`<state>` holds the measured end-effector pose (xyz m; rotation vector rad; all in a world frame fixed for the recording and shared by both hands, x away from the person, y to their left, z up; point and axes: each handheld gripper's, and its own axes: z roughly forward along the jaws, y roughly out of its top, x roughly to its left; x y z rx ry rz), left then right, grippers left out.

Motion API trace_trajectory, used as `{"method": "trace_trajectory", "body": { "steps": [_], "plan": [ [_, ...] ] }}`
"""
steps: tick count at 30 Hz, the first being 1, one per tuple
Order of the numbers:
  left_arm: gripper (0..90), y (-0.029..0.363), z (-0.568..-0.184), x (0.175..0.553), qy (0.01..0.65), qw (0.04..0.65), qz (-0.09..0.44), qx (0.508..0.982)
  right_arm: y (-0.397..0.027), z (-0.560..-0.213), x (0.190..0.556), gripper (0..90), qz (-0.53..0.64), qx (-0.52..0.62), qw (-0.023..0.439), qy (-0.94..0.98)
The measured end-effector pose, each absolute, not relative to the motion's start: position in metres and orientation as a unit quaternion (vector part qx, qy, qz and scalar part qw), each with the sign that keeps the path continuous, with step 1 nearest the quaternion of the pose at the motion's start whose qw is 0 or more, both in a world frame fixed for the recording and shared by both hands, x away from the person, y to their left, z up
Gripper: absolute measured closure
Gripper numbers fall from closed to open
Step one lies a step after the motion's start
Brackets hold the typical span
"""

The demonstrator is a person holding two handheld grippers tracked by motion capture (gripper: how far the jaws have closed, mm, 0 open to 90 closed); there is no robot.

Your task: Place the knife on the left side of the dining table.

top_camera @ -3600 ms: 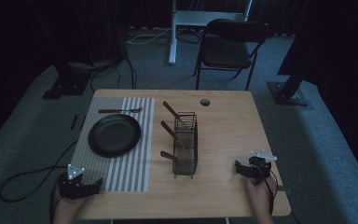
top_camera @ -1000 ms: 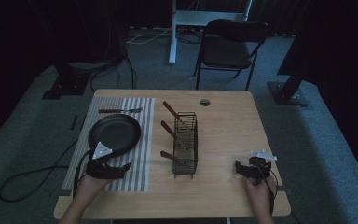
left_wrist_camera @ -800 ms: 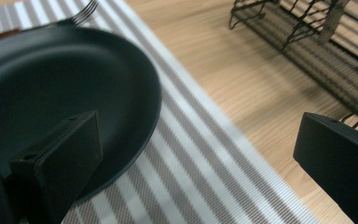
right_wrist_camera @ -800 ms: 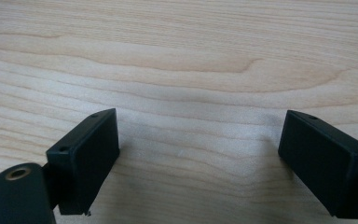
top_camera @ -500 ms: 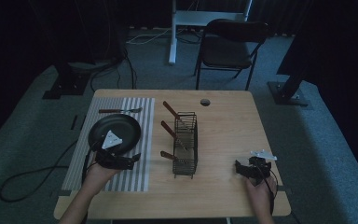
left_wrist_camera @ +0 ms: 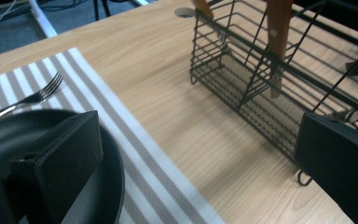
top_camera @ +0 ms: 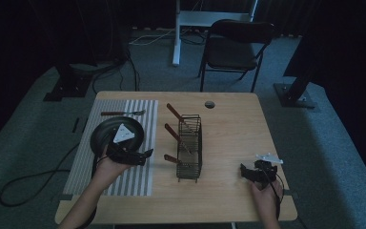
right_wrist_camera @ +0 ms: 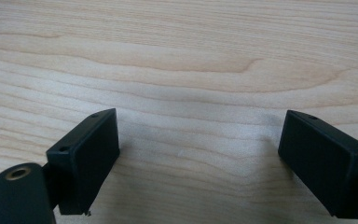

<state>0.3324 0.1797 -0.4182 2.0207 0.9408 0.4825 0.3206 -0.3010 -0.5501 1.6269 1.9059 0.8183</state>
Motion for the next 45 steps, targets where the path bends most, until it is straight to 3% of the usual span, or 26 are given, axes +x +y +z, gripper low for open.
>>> {"method": "trace_trajectory", "body": {
  "steps": [17,33,45],
  "plan": [
    [3.7,0.152,-0.4,0.354,0.357,0.434,0.178,0.808,-0.301,-0.55,0.321,11.3,0.301,0.597,0.251,0.7],
    [6.8,0.121,-0.405,0.372,0.357,0.454,0.126,0.806,-0.301,-0.55,0.321,11.5,0.301,0.597,0.251,0.7],
    [45.2,0.118,-0.404,0.371,0.358,0.485,0.103,0.791,-0.301,-0.55,0.321,11.5,0.301,0.597,0.251,0.7]
  ]
}}
